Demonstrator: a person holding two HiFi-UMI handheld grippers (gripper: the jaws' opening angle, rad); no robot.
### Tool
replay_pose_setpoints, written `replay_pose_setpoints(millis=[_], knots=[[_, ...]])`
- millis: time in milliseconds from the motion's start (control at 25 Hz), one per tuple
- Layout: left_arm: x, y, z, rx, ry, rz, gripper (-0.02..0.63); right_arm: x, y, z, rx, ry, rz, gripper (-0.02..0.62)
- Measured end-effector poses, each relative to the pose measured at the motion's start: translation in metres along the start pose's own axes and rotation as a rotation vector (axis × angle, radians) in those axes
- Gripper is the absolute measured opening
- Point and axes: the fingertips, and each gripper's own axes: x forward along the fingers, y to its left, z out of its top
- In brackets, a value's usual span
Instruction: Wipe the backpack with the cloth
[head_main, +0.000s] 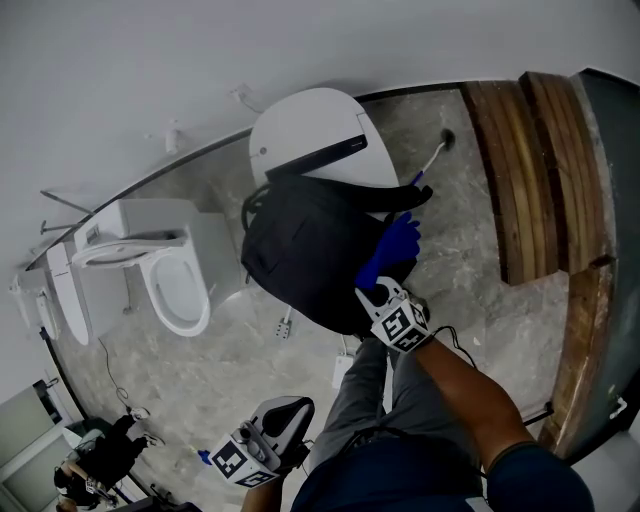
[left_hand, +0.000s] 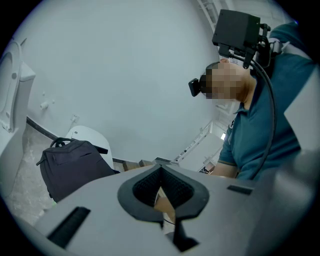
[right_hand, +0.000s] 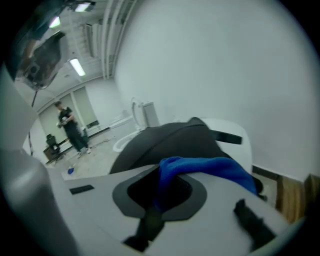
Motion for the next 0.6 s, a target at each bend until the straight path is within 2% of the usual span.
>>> replay_pose_setpoints(millis=[80,160,280,400,480,520,600], knots=[[0.003,-0.001,0.001,0.002,0.006,-0.003,0.005,0.019,0.052,0.020,-0.111,-0.022,0.122,0.020],[0.006,-0.001,0.002,0.005,0.006,-0.006,0.005,0.037,0.082,0.045,-0.188,-0.058,0.198,0.020],[0.007,-0.002,0.002,0.006,0.007,-0.008,0.005,0.059,0.067,0.073,-0.194,-0.082,0.189,0.020],[0.007,-0.002,0.002,0.002,0.005,-0.006,0.005,0.061,0.016,0.085,-0.144,-0.073,0.111,0.020],[0.005,-0.002,0.003,-0.002,-0.005,-0.004,0.005,0.051,-0.030,0.076,-0.091,-0.045,0.016,0.020],[0.004,-0.002,0.004,-0.003,-0.010,-0.004,0.005,0.043,-0.056,0.066,-0.013,-0.035,-0.023,0.020],[0.002,0.000,0.004,-0.006,-0.018,-0.002,0.005,0.023,-0.098,0.040,0.223,-0.031,-0.058,0.020]])
